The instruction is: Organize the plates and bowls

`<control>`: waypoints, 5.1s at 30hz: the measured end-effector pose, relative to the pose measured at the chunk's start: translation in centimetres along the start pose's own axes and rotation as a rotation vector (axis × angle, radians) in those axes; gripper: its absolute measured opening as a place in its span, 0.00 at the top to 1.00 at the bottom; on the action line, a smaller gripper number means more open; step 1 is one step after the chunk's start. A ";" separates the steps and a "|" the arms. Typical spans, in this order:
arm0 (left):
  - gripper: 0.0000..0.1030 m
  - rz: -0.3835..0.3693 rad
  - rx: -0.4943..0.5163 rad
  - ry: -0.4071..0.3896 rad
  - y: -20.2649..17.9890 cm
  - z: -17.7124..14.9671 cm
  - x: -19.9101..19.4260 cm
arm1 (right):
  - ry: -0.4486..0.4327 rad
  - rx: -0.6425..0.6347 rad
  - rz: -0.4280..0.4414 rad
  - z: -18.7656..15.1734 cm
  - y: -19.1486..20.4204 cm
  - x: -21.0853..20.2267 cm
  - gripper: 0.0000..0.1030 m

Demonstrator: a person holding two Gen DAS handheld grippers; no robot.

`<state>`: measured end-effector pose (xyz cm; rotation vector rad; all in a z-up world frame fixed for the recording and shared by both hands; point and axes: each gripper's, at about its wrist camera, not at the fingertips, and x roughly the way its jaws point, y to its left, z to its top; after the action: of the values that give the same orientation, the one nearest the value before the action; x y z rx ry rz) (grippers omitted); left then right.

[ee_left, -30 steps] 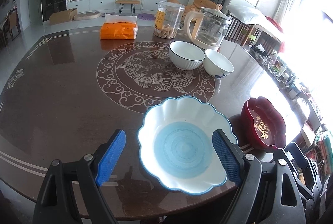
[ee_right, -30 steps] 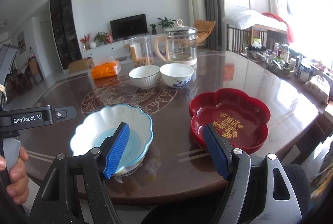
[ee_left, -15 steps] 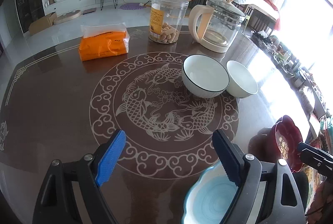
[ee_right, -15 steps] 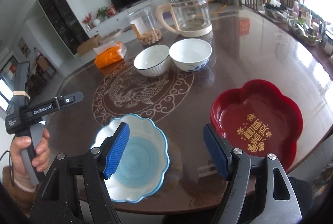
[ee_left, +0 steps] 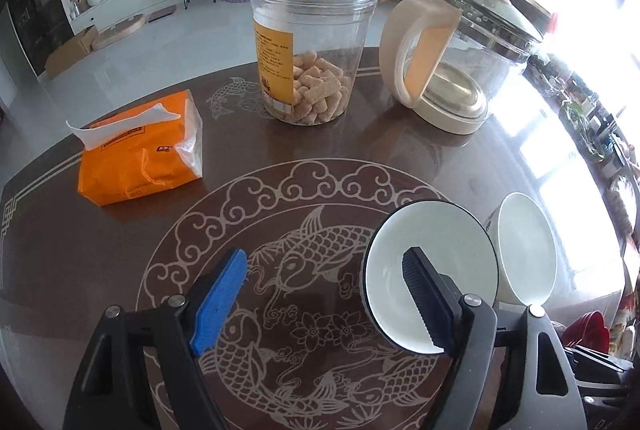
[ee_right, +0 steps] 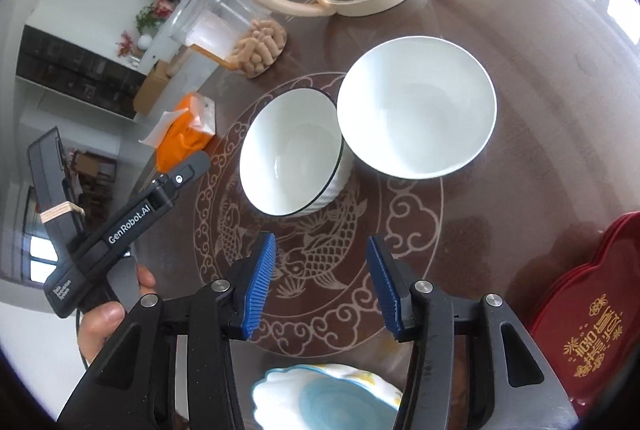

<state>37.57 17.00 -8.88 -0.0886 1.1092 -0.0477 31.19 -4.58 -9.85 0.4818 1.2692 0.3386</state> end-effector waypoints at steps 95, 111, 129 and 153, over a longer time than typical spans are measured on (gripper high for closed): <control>0.02 0.143 -0.086 -0.489 -7.8 -30.7 -22.0 | -0.519 -0.460 -0.161 -24.0 -2.3 -15.7 0.25; 0.01 0.258 -0.045 -0.513 -10.9 -31.8 -22.4 | -0.717 -0.434 -0.471 -26.2 -5.4 -18.4 0.24; 0.01 0.160 -0.152 -0.359 -8.5 -31.8 -20.8 | -0.874 -0.518 -0.331 -27.4 -5.5 -19.6 0.19; 0.01 0.225 -0.119 -0.288 -8.1 -31.8 -18.7 | -0.686 -0.501 -0.343 -27.1 -6.0 -17.0 0.19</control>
<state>0.80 8.96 -5.51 -0.0735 0.8277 0.2266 0.41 -13.89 -4.95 -0.0632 0.5463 0.1635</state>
